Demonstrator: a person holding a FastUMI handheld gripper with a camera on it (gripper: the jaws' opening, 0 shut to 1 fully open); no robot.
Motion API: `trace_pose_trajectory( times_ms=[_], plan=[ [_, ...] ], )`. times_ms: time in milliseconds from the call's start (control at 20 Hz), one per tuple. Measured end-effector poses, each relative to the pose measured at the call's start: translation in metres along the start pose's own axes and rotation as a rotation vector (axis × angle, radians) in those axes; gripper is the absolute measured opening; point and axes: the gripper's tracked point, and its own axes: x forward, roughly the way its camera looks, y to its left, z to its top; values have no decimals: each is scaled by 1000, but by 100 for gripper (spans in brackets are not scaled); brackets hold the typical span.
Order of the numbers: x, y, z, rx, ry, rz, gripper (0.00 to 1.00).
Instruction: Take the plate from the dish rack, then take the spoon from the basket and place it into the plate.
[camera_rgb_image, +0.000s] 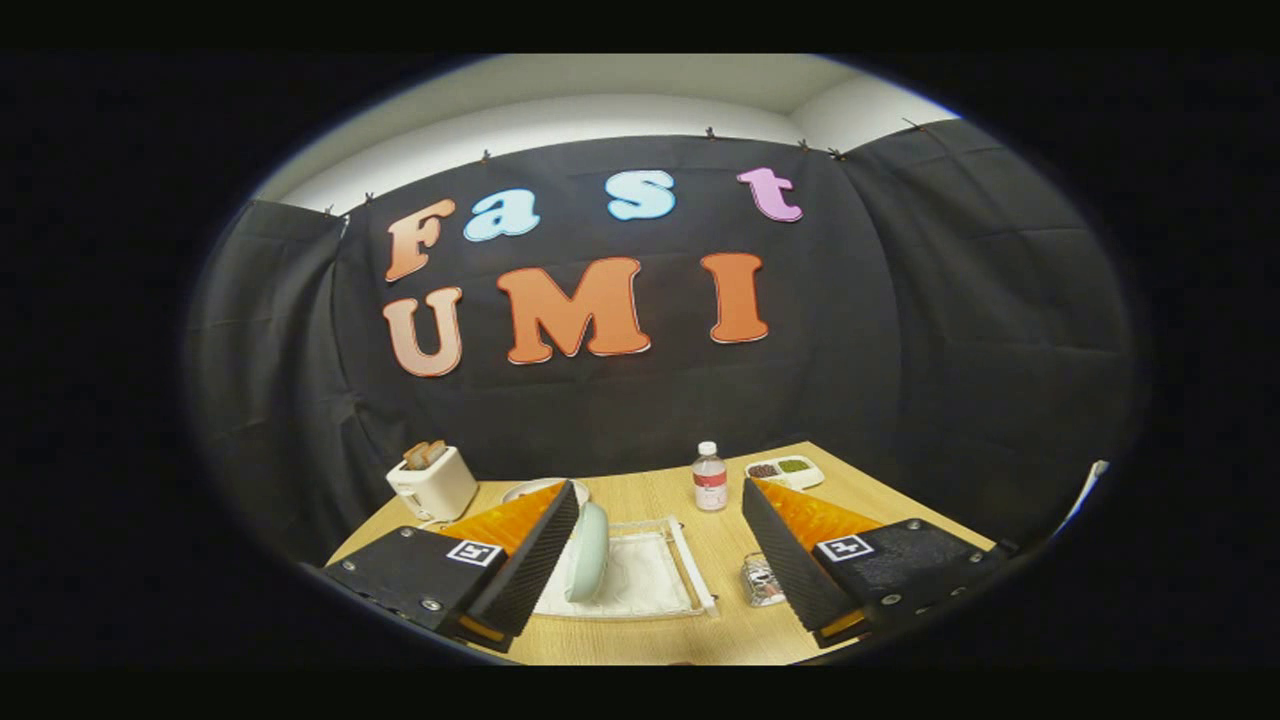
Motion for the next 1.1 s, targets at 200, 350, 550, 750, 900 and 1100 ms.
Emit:
trace_pose_trajectory(
  times_ms=[200,350,550,750,900,1100],
  plan=[
    [4,10,-9,13,21,19,98],
    [11,21,-22,-22,44,38,98],
    [22,41,-43,-78,99,74,98],
    [35,54,-61,-89,140,82,98],
    [47,61,-79,-81,197,85,98],
    [62,69,-95,-96,245,87,98]
  ],
)
